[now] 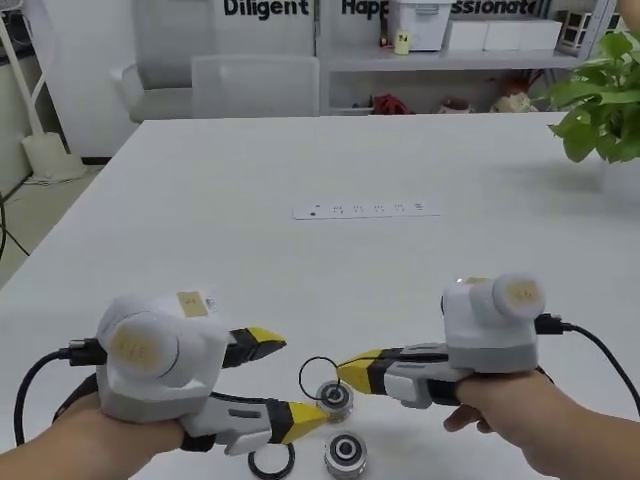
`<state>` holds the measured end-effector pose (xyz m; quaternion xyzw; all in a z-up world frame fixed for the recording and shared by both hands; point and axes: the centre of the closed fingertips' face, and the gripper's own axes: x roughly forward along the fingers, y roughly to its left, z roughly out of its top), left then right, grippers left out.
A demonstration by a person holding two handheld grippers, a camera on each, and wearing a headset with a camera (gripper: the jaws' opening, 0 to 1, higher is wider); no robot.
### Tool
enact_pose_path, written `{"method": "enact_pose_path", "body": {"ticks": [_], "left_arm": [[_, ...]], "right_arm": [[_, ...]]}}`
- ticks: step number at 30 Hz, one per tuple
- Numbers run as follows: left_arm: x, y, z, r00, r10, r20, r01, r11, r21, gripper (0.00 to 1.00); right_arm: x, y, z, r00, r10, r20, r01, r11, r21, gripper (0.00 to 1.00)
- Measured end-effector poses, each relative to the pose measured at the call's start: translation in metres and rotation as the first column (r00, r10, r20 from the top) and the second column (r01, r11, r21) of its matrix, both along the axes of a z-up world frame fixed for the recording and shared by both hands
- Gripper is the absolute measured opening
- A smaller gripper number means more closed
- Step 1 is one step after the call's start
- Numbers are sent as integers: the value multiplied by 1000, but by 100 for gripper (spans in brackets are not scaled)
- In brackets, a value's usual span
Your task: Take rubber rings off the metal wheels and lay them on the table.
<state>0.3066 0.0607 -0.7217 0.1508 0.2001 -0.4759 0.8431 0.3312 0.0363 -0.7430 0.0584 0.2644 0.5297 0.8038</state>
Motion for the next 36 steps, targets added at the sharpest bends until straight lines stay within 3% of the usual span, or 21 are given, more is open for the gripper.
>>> {"method": "enact_pose_path", "body": {"ticks": [14,29,36], "left_arm": [[-11,27,-2,999,45,-1,-45,999,-8,62],[-25,55,-20,995,99,-25,-99,995,12,64],[-28,61,-23,993,115,-31,-115,993,14,64]], "right_arm": [[-11,13,1,999,34,2,-34,999,-5,0],[-28,28,-12,995,96,-29,-97,995,-31,0],[-39,37,-19,990,133,-43,-134,990,-42,0]]}}
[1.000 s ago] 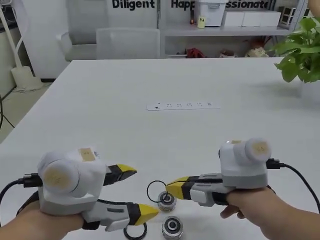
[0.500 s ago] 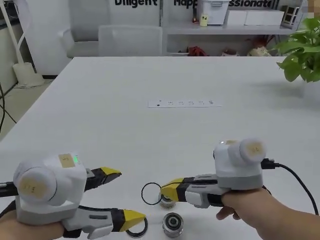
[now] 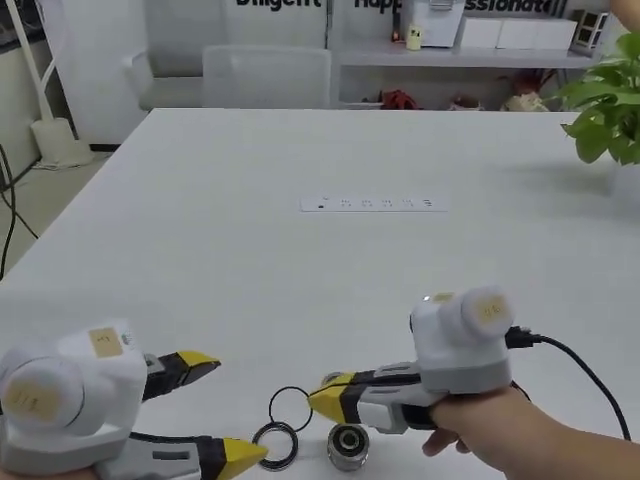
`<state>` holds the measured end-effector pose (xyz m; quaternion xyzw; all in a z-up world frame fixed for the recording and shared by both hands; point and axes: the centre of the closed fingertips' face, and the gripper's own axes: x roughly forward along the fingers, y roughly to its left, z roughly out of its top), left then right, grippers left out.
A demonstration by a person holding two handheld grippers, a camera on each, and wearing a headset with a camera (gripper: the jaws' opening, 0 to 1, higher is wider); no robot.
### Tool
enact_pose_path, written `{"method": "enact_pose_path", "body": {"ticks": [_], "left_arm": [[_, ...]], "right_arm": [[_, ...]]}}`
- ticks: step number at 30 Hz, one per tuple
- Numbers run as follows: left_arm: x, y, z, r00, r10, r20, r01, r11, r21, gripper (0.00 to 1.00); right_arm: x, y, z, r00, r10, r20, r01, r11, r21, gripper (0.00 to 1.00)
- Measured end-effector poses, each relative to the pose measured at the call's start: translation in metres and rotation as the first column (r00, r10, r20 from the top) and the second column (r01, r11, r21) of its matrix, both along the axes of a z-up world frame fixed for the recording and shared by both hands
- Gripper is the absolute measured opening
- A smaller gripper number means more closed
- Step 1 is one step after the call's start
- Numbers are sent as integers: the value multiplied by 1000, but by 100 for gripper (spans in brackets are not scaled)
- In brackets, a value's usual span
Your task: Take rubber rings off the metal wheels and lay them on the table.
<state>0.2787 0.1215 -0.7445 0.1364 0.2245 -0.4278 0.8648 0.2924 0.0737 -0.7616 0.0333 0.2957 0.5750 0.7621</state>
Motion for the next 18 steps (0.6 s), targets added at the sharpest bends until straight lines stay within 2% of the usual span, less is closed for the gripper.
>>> {"method": "enact_pose_path", "body": {"ticks": [7,12,18], "left_arm": [[-5,3,-4,1000,-1,-2,1,1000,14,64],[-8,5,-5,1000,1,-4,-1,1000,20,64],[-10,6,-5,1000,4,-9,-4,1000,14,64]], "right_arm": [[-9,10,-5,999,21,-25,-21,1000,0,0],[-16,13,-14,998,44,-34,-45,999,-26,0],[-15,13,-23,999,39,-30,-41,998,-56,0]]}}
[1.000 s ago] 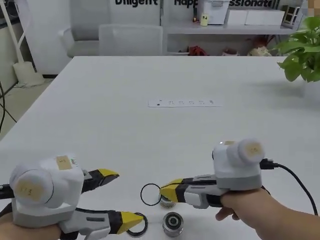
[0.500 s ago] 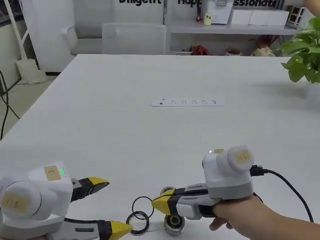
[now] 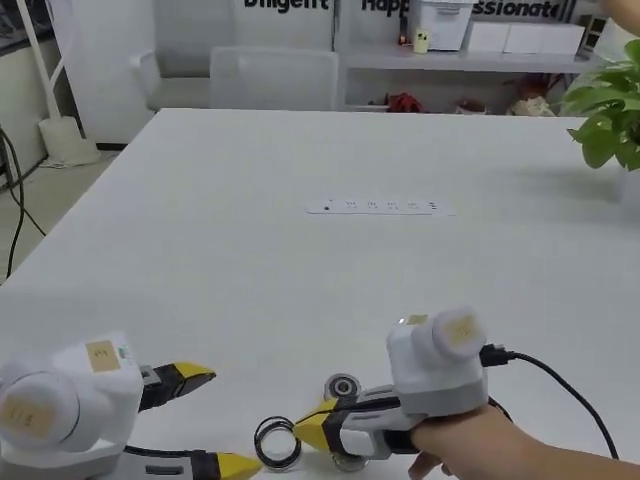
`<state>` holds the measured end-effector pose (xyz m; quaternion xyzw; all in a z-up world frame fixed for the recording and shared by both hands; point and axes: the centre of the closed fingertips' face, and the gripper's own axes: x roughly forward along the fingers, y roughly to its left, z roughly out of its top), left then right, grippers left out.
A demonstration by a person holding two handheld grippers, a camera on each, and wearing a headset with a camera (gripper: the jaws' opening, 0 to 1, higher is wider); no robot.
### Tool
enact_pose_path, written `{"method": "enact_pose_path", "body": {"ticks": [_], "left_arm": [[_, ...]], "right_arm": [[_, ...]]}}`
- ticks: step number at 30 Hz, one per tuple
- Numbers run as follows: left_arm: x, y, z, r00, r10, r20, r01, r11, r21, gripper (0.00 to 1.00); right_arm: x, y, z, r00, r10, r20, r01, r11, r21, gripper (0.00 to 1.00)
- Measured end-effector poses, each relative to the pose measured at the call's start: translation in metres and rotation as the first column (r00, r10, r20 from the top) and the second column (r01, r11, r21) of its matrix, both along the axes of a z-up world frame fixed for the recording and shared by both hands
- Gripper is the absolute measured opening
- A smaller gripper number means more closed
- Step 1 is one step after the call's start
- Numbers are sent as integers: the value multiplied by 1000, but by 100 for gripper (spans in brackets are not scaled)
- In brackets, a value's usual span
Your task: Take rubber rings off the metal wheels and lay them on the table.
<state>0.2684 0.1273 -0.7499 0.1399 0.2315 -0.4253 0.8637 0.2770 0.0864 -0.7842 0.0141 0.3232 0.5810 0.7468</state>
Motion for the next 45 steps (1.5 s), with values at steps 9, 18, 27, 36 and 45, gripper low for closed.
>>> {"method": "enact_pose_path", "body": {"ticks": [9,18,27,36,45], "left_arm": [[-2,0,-2,1000,0,-8,0,1000,3,63],[-3,-1,-1,1000,-2,-8,2,1000,5,63],[-3,1,1,1000,6,-5,-6,1000,6,63],[-3,2,4,1000,9,2,-9,1000,2,63],[0,4,8,1000,15,10,-15,1000,-1,64]], "right_arm": [[3,-4,-7,1000,-8,15,8,1000,-27,0],[3,-5,-7,999,-2,37,3,999,-35,5],[4,-7,2,999,-6,49,6,1000,-14,11],[10,-12,17,997,-24,70,23,1000,13,17],[20,-23,33,994,-59,91,55,998,43,20]]}}
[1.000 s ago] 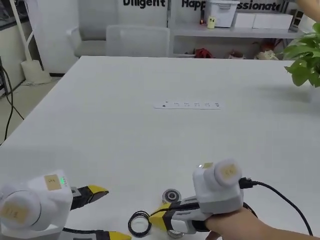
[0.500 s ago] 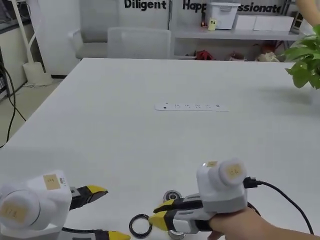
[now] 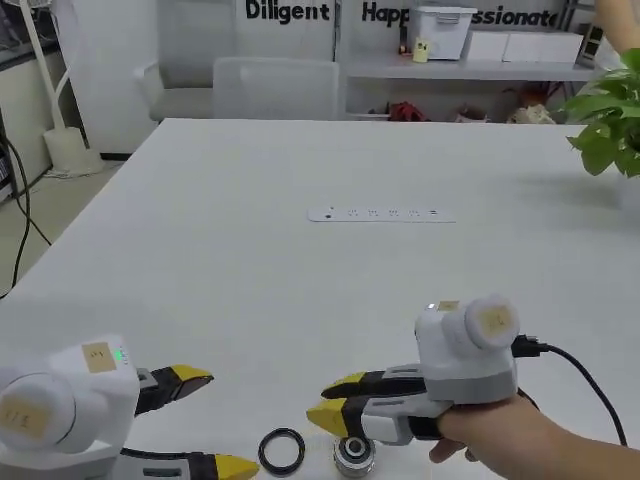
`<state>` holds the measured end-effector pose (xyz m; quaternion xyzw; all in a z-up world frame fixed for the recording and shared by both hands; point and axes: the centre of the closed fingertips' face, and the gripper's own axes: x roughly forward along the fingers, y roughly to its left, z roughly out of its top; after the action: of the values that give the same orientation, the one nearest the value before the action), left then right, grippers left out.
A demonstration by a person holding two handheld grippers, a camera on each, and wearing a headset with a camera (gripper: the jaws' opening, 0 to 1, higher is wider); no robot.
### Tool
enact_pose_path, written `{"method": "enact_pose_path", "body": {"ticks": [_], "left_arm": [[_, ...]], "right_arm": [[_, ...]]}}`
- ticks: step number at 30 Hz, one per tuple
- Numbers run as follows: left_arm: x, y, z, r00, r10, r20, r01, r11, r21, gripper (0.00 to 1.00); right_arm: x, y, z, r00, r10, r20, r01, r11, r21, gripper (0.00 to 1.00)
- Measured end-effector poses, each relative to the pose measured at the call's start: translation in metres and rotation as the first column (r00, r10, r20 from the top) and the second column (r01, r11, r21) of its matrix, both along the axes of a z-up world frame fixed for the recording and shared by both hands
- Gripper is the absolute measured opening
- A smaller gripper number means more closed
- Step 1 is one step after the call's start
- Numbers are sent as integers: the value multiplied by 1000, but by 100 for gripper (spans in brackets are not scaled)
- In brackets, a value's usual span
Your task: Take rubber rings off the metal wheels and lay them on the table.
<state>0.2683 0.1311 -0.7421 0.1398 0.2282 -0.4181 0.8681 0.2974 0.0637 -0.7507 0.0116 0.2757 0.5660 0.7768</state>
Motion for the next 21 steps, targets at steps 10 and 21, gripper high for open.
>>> {"method": "enact_pose_path", "body": {"ticks": [10,21], "left_arm": [[3,1,4,1000,4,8,-4,1000,-6,64],[6,3,10,1000,9,18,-9,1000,-10,64]], "right_arm": [[10,-18,14,998,-17,54,17,1000,-5,27],[15,-53,20,993,-25,118,31,998,-50,37]]}}
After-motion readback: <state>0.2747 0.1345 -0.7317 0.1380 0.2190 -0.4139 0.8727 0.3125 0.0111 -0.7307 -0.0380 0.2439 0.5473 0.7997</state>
